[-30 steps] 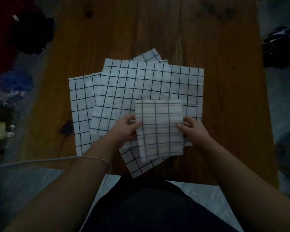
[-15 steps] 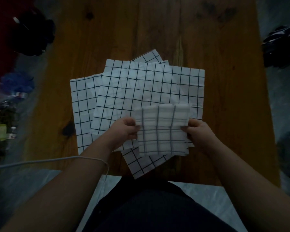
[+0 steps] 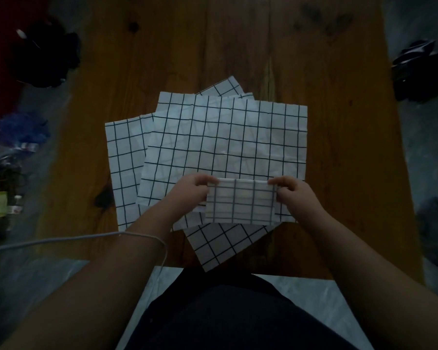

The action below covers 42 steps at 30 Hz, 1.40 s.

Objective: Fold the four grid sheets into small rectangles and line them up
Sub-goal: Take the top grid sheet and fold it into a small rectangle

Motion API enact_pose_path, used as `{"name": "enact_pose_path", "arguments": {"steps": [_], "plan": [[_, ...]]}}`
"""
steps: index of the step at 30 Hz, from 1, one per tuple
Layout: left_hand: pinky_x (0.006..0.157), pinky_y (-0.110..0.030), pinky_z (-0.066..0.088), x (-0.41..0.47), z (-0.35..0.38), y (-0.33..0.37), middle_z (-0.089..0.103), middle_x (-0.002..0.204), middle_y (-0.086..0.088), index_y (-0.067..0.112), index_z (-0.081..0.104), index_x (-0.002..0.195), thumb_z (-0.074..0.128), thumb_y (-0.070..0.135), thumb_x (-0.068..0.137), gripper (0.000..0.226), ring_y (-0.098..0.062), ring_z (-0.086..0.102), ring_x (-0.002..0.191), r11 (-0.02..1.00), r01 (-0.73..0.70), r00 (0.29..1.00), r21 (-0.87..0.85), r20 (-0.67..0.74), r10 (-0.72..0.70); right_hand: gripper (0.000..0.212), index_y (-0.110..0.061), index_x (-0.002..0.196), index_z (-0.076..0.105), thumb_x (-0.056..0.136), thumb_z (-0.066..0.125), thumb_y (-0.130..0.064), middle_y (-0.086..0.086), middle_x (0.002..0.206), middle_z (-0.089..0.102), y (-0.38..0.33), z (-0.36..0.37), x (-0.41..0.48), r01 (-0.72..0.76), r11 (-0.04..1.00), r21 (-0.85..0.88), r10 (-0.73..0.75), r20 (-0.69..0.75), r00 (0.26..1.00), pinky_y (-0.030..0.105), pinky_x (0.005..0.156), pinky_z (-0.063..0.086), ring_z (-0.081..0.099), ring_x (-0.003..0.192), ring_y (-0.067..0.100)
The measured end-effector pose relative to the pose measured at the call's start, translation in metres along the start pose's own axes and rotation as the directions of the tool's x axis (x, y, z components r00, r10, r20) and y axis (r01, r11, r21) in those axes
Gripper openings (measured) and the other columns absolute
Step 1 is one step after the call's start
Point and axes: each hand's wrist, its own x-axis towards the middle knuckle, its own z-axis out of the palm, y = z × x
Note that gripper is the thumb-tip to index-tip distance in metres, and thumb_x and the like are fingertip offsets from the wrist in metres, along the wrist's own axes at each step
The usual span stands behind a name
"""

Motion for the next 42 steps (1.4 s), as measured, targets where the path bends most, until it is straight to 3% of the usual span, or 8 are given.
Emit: {"name": "enact_pose_path", "arguments": {"steps": [3,6,8,12,19,31,38,42], "plan": [[0.050,-0.018,0.048,0.002,0.001,0.003,0.060,0.111,-0.002,0.032,0.063,0.113,0.050,0.009,0.097,0.031,-0.008,0.055,0.062,0.972,-0.045,0.995,0.230,-0.078,0.065,0.030,-0.020,0.126,0.060,0.100,0.048,-0.010,0.006,0.111,0.063,-0.005,0.007,0.003,0.082,0.985,-0.154,-0.099,-0.108,0.989,0.024,0.054,0.050,0.055,0.064,0.014],[0.091,-0.022,0.047,-0.002,0.010,0.003,0.048,0.140,-0.003,0.026,0.060,0.126,0.053,0.013,0.097,0.032,-0.016,0.053,0.115,0.815,-0.113,0.946,0.568,-0.188,0.262,0.036,-0.021,0.132,0.056,0.097,0.051,-0.013,0.002,0.135,0.055,-0.012,0.019,-0.003,0.208,0.831,-0.516,-0.325,-0.145,0.935,0.028,0.093,0.048,0.053,0.111,0.009],[0.119,-0.032,0.024,-0.006,0.022,0.002,0.034,0.157,-0.005,0.019,0.045,0.146,0.052,0.018,0.099,0.048,-0.021,0.027,0.146,0.668,-0.164,0.899,0.726,-0.169,0.405,0.051,-0.019,0.149,0.043,0.099,0.049,-0.020,0.003,0.157,0.039,-0.014,0.035,-0.011,0.265,0.667,-0.696,-0.404,-0.039,0.914,0.038,0.121,0.026,0.030,0.146,0.016],[0.124,-0.037,-0.010,-0.001,0.059,-0.008,0.001,0.169,-0.009,0.011,0.004,0.160,0.032,0.035,0.105,0.066,-0.022,-0.009,0.155,0.494,-0.230,0.933,0.839,0.046,0.356,0.068,-0.017,0.161,-0.003,0.105,0.031,-0.037,0.003,0.169,-0.009,-0.008,0.072,-0.007,0.302,0.451,-0.840,-0.303,0.174,0.937,0.042,0.126,-0.008,-0.014,0.155,0.020],[0.122,-0.040,-0.017,0.020,0.073,-0.027,-0.023,0.165,-0.004,0.015,-0.017,0.156,0.010,0.049,0.106,0.067,-0.019,-0.026,0.150,0.403,-0.185,0.972,0.896,0.105,0.212,0.072,-0.020,0.155,-0.018,0.092,-0.006,-0.053,0.000,0.166,-0.021,0.020,0.080,0.011,0.285,0.392,-0.874,-0.248,0.199,0.948,0.046,0.124,-0.012,-0.026,0.151,0.017],[0.117,-0.037,-0.024,0.011,0.040,-0.056,-0.031,0.161,-0.001,0.018,-0.027,0.152,-0.010,0.059,0.089,0.078,-0.015,-0.034,0.146,0.439,-0.152,0.974,0.886,0.058,0.221,0.068,-0.019,0.156,-0.021,0.100,0.001,-0.051,0.001,0.164,-0.027,0.035,0.042,0.002,0.166,0.458,-0.873,-0.212,0.074,0.974,0.045,0.124,-0.013,-0.029,0.150,0.016],[0.122,-0.041,-0.017,0.022,0.071,-0.041,-0.031,0.161,-0.003,0.017,-0.025,0.152,0.009,0.048,0.105,0.066,-0.015,-0.033,0.147,0.412,-0.269,0.937,0.871,0.136,0.322,0.064,-0.020,0.155,-0.018,0.101,0.001,-0.049,0.000,0.164,-0.025,0.020,0.073,0.007,0.309,0.408,-0.859,-0.292,0.198,0.936,0.044,0.122,-0.016,-0.030,0.149,0.016],[0.122,-0.042,-0.016,0.029,0.080,-0.052,-0.031,0.162,-0.004,0.015,-0.024,0.154,0.001,0.050,0.101,0.068,-0.016,-0.033,0.147,0.399,-0.248,0.946,0.883,0.132,0.297,0.068,-0.020,0.153,-0.022,0.095,-0.009,-0.054,-0.001,0.162,-0.029,0.024,0.075,0.011,0.306,0.389,-0.869,-0.259,0.215,0.942,0.045,0.122,-0.015,-0.032,0.148,0.016]]}}
